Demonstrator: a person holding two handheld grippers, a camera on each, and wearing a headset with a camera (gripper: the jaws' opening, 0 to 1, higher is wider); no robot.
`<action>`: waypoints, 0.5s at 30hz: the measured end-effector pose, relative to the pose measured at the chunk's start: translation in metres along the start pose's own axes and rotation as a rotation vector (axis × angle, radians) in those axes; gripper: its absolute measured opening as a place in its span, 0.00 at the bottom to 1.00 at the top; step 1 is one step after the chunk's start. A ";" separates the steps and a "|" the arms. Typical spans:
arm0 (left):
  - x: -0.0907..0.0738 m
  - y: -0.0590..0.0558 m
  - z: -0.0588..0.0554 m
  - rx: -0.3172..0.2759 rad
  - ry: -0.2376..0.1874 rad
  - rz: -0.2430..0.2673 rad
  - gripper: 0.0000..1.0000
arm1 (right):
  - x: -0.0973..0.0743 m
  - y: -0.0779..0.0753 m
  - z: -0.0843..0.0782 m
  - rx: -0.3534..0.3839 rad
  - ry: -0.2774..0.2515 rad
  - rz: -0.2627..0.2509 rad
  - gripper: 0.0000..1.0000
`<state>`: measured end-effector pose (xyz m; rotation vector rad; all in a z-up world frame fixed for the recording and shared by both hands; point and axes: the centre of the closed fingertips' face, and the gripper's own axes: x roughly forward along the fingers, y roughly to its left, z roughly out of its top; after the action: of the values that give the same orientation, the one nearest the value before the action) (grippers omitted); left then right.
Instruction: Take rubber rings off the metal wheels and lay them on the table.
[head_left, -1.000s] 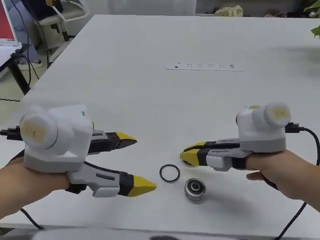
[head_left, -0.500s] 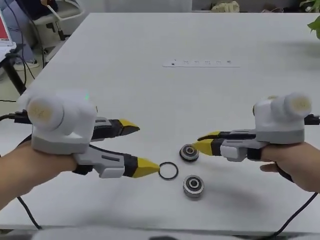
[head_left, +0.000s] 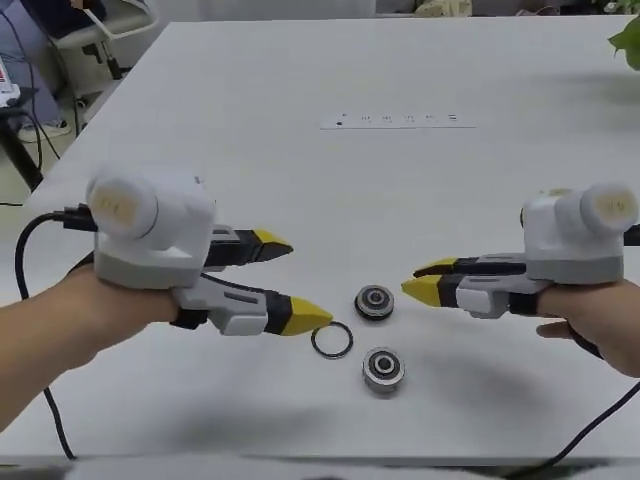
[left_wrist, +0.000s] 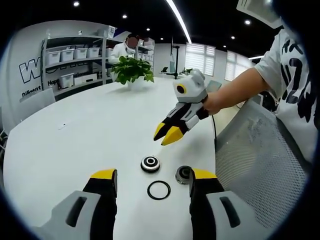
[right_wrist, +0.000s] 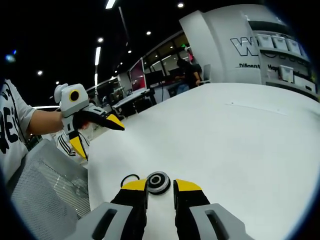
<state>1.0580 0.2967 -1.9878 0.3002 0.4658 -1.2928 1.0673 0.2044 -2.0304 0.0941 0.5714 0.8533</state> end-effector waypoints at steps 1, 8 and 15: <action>0.002 0.000 0.000 0.000 0.002 -0.002 0.55 | 0.000 0.000 -0.001 -0.003 0.003 -0.001 0.17; 0.015 0.003 -0.003 0.004 0.021 -0.016 0.53 | 0.001 -0.006 -0.008 -0.016 0.018 -0.007 0.18; 0.029 0.004 -0.009 0.004 0.049 -0.033 0.50 | 0.002 -0.010 -0.013 -0.018 0.025 -0.016 0.20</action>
<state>1.0660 0.2773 -2.0103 0.3297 0.5118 -1.3211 1.0680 0.1971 -2.0452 0.0626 0.5873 0.8451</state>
